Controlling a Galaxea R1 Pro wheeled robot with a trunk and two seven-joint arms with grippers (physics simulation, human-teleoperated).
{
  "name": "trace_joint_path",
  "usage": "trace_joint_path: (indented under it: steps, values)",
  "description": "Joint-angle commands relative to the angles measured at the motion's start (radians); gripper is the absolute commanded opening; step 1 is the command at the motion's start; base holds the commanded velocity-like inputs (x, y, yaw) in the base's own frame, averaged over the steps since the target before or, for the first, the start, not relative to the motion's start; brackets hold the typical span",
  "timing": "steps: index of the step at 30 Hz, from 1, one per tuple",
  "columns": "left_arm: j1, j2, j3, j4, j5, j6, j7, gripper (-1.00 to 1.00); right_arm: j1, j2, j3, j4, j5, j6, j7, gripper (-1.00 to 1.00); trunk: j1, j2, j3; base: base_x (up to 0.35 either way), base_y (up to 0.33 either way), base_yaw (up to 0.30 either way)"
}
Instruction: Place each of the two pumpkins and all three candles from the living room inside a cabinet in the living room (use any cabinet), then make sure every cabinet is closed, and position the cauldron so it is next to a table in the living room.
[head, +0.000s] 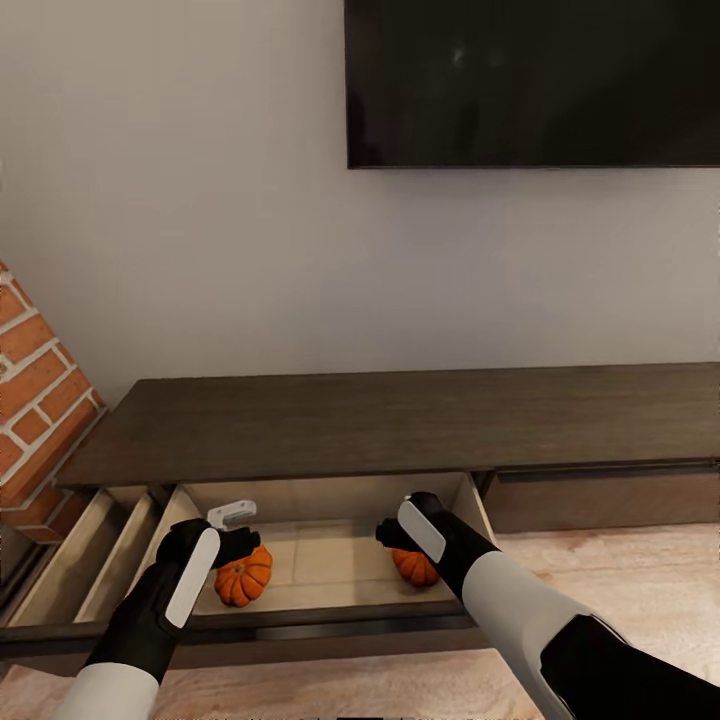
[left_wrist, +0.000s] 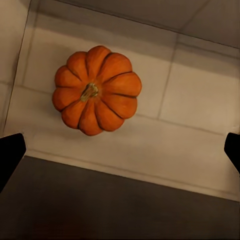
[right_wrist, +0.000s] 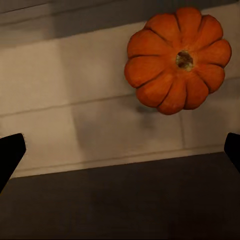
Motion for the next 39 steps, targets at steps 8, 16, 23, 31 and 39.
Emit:
trace_joint_path:
  steps: [8, 16, 23, 31, 39]
  values:
    - [0.004, -0.004, 0.008, -0.001, 0.012, 0.021, 0.01, 1.0, -0.001, 0.001, 0.007, -0.002, -0.012, -0.004, 0.01, 1.0, -0.031, 0.056, 0.024, -0.122, 0.0, 0.0]
    - [0.004, -0.005, 0.01, -0.001, 0.012, 0.022, 0.01, 1.0, -0.001, -0.003, 0.007, -0.001, -0.013, 0.001, 0.075, 1.0, -0.062, 0.112, 0.049, -0.006, 0.0, 0.0]
    - [0.004, -0.003, 0.011, -0.002, 0.012, 0.022, 0.01, 1.0, -0.001, -0.004, 0.008, -0.001, -0.056, 0.003, 0.08, 1.0, -0.089, 0.161, 0.071, -0.113, 0.009, 0.0]
    - [0.004, -0.005, 0.01, -0.002, 0.012, 0.022, 0.01, 1.0, -0.001, -0.004, 0.008, -0.001, -0.084, 0.003, 0.161, 1.0, -0.119, 0.217, 0.096, -0.07, 0.006, 0.0]
    - [0.004, -0.006, 0.01, -0.001, 0.014, 0.022, 0.01, 1.0, -0.001, -0.002, 0.008, -0.002, -0.085, 0.003, 0.234, 1.0, -0.15, 0.273, 0.121, -0.002, 0.0, 0.0]
